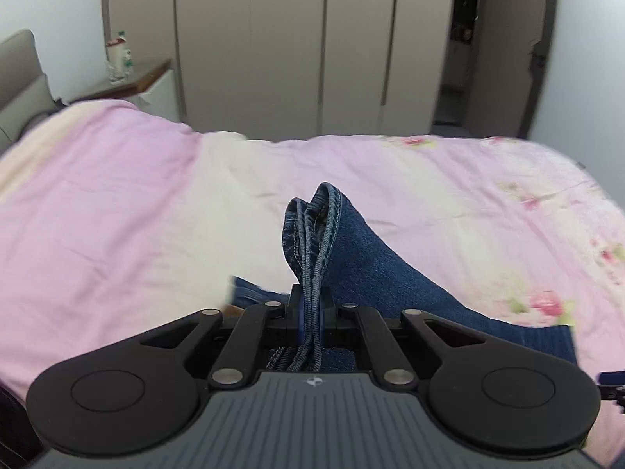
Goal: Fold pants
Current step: 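Carry the held hem cuffs with the left tool toward the waistband label, then lay the cuffs onto the waistband and open the left tool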
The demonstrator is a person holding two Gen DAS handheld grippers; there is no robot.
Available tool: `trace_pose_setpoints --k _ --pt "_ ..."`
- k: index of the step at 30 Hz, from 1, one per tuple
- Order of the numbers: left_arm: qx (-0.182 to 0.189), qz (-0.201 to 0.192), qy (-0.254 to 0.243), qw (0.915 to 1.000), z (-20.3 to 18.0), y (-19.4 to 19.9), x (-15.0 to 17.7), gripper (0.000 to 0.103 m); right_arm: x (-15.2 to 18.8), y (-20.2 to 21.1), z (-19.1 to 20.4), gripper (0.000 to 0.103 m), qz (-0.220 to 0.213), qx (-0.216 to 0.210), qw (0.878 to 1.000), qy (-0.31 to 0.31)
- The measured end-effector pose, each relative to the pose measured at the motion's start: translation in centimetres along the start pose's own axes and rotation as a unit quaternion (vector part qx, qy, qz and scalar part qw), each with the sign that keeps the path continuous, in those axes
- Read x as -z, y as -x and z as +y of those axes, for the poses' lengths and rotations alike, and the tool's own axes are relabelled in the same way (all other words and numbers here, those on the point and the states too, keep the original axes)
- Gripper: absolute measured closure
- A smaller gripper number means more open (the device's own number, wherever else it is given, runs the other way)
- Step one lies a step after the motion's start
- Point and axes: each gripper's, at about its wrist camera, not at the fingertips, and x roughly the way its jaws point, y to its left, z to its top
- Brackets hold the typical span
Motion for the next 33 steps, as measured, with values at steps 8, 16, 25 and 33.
trace_pose_setpoints --k 8,16,25,33 --pt "-0.058 0.079 0.003 0.9952 3.6 -11.2 3.0 0.096 -0.7 -4.3 0.5 0.067 0.018 -0.011 1.000 -0.001" --pt "-0.026 0.054 0.043 0.9972 6.2 -12.3 4.0 0.096 -2.3 -5.3 -0.3 0.079 -0.012 0.003 1.000 0.023" --pt "-0.032 0.081 0.053 0.9948 7.1 -17.1 6.9 0.093 -4.2 -12.6 -4.6 0.103 0.031 0.066 0.997 -0.006" --pt "-0.074 0.076 0.053 0.9930 7.6 -14.2 5.5 0.064 -4.6 -11.2 -3.3 0.095 0.031 0.080 0.996 0.002"
